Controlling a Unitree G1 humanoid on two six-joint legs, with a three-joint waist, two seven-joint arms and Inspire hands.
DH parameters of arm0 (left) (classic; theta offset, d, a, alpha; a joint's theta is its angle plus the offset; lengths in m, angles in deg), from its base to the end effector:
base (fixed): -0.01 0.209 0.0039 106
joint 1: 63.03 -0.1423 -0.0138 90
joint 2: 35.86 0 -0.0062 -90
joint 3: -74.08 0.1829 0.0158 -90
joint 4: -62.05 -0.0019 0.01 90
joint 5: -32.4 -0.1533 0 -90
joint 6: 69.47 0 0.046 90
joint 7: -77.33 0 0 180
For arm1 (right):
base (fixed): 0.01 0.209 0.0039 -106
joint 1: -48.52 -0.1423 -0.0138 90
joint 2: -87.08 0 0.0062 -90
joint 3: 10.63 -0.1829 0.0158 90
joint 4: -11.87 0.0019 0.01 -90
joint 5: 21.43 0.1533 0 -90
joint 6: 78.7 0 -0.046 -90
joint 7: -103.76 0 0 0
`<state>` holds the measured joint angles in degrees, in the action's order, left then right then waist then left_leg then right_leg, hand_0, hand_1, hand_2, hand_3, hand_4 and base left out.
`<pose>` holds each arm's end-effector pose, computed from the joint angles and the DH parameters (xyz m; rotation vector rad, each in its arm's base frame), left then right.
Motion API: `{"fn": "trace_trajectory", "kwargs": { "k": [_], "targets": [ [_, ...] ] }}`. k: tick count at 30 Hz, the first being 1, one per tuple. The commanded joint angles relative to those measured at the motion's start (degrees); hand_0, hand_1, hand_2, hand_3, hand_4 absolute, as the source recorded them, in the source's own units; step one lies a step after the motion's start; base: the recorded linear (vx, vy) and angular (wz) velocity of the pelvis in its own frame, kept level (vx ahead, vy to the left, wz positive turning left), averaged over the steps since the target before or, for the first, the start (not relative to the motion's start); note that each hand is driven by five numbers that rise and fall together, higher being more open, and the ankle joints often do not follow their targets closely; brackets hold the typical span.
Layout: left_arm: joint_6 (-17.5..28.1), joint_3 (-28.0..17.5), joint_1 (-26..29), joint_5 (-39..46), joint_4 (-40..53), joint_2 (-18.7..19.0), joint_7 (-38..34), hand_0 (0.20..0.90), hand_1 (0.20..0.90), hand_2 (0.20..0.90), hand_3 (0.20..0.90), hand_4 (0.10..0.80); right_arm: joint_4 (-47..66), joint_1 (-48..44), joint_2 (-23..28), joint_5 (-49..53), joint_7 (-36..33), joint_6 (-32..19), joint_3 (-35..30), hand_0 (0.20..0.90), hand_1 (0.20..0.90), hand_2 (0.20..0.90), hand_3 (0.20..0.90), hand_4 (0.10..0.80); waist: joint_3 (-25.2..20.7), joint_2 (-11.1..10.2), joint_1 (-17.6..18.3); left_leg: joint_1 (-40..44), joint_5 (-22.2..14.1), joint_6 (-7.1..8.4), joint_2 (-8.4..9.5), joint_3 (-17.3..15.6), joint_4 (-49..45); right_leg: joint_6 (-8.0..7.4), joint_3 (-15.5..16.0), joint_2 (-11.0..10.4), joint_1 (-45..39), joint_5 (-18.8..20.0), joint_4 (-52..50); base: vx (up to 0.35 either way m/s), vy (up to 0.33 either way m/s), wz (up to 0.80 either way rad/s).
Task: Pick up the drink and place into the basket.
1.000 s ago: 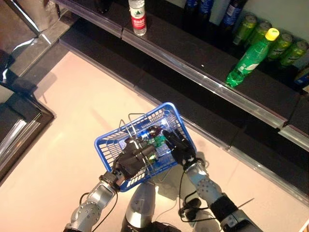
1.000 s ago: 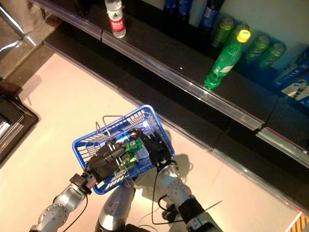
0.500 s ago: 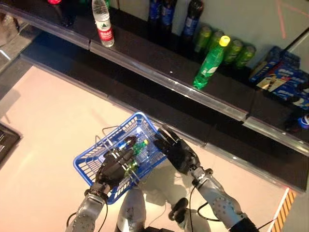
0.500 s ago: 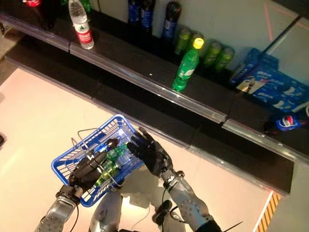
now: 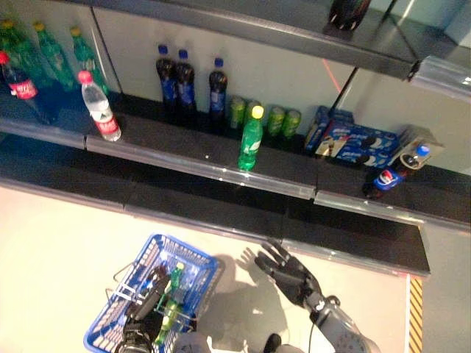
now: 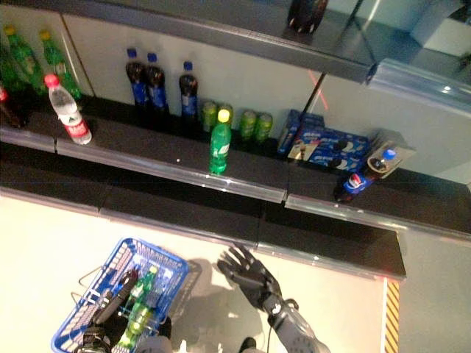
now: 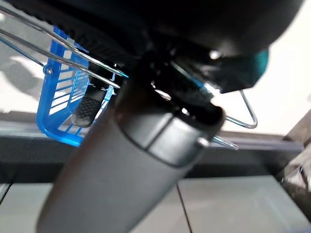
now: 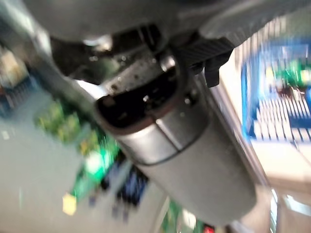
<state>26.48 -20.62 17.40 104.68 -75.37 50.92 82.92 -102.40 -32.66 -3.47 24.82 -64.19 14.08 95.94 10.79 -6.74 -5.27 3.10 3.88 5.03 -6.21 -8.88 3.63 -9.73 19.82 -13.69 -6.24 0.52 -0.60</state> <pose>0.0870 0.2438 -0.1048 -0.9548 0.5627 0.7295 0.1423 -0.1741 -0.0673 0.5528 0.6409 0.1630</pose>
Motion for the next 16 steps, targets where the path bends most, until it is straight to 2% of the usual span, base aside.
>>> {"fn": "trace_trajectory", "kwargs": {
  "k": [1, 3, 4, 5, 6, 9, 13, 16],
  "targets": [
    [5.1, 0.3, 3.0, -2.2, 5.1, -1.1, 4.3, 0.300, 0.300, 0.300, 0.200, 0.100, -0.7, -1.8, 0.1, -6.1, -4.5, -6.0, -2.1, 0.900, 0.900, 0.900, 0.900, 0.800, -3.6, 3.7, 0.0, 3.3, -0.6, 1.55, -3.44, -5.5, -0.7, 0.19, -1.3, -0.4, 0.4, 2.3, 0.1, 0.000, 0.000, 0.00],
    [5.0, -0.3, 3.7, -4.0, 2.2, -1.4, 3.5, 0.300, 0.300, 0.300, 0.200, 0.100, -6.2, -2.5, -0.7, -12.1, -8.7, -6.1, -2.4, 0.900, 0.900, 0.900, 0.900, 0.800, -4.0, 3.8, 0.1, 3.9, -0.7, 1.77, -3.52, -5.7, -0.2, 0.09, -1.0, -0.7, -0.1, 2.4, 0.6, 0.000, 0.000, 0.00],
    [5.1, -0.4, 3.9, -4.2, 1.6, -1.5, 3.8, 0.300, 0.300, 0.300, 0.200, 0.100, -7.6, -2.7, -0.7, -12.9, -8.7, -6.8, -2.3, 0.900, 0.900, 0.900, 0.900, 0.800, -4.0, 3.8, 0.1, 4.0, -0.7, 1.78, -3.52, -5.7, -0.1, 0.08, -1.0, -0.7, -0.2, 2.4, 0.7, 0.009, -0.020, 0.03],
    [5.3, -0.9, 5.1, -5.7, -2.8, -1.8, 4.1, 0.300, 0.300, 0.300, 0.200, 0.100, -16.8, -4.5, -0.6, -22.5, -13.1, -7.7, -1.5, 0.900, 0.900, 0.900, 0.900, 0.800, -4.4, 4.1, -0.3, 4.4, -0.9, 1.86, -3.48, -5.6, 0.2, 0.04, -0.4, -1.0, -0.8, 2.6, 1.4, 0.007, -0.021, 0.06],
    [5.3, -1.0, 5.5, -6.3, -4.1, -2.0, 4.0, 0.300, 0.300, 0.300, 0.200, 0.100, -20.3, -5.1, -0.7, -25.2, -14.9, -6.0, -1.1, 0.900, 0.900, 0.900, 0.900, 0.800, -4.5, 4.2, -0.6, 4.5, -1.0, 1.91, -3.47, -5.5, 0.3, 0.04, -0.1, -1.1, -1.1, 2.7, 1.7, 0.007, -0.025, 0.07],
    [5.9, -1.1, 7.3, -7.1, -9.0, -2.5, 4.6, 0.300, 0.300, 0.300, 0.200, 0.100, -32.9, -6.7, -1.7, -34.7, -17.1, -6.9, 0.0, 0.900, 0.900, 0.900, 0.900, 0.800, -5.1, 4.7, -1.3, 4.7, -1.3, 1.91, -3.51, -5.2, 0.7, -0.08, 0.7, -1.4, -1.7, 3.0, 2.4, 0.001, -0.008, 0.03],
    [6.0, -1.5, 8.7, -8.3, -13.2, -3.0, 5.3, 0.300, 0.300, 0.300, 0.200, 0.100, -40.7, -6.6, -3.7, -33.9, -16.4, -4.3, -1.1, 0.900, 0.900, 0.900, 0.900, 0.800, -5.6, 5.3, -1.4, 4.6, -1.3, 1.96, -3.46, -5.0, 1.2, -0.05, 1.3, -1.5, -1.8, 2.9, 2.3, 0.000, 0.000, 0.00],
    [6.2, -1.6, 8.9, -8.5, -14.2, -3.6, 4.9, 0.300, 0.300, 0.300, 0.200, 0.100, -43.0, -6.3, -4.3, -32.3, -15.7, -4.3, -2.8, 0.900, 0.900, 0.900, 0.900, 0.800, -5.9, 5.7, -1.2, 4.7, -1.4, 1.98, -3.34, -4.9, 1.4, 0.01, 1.4, -1.4, -1.9, 2.7, 2.3, 0.000, 0.000, 0.00]
  ]
}}
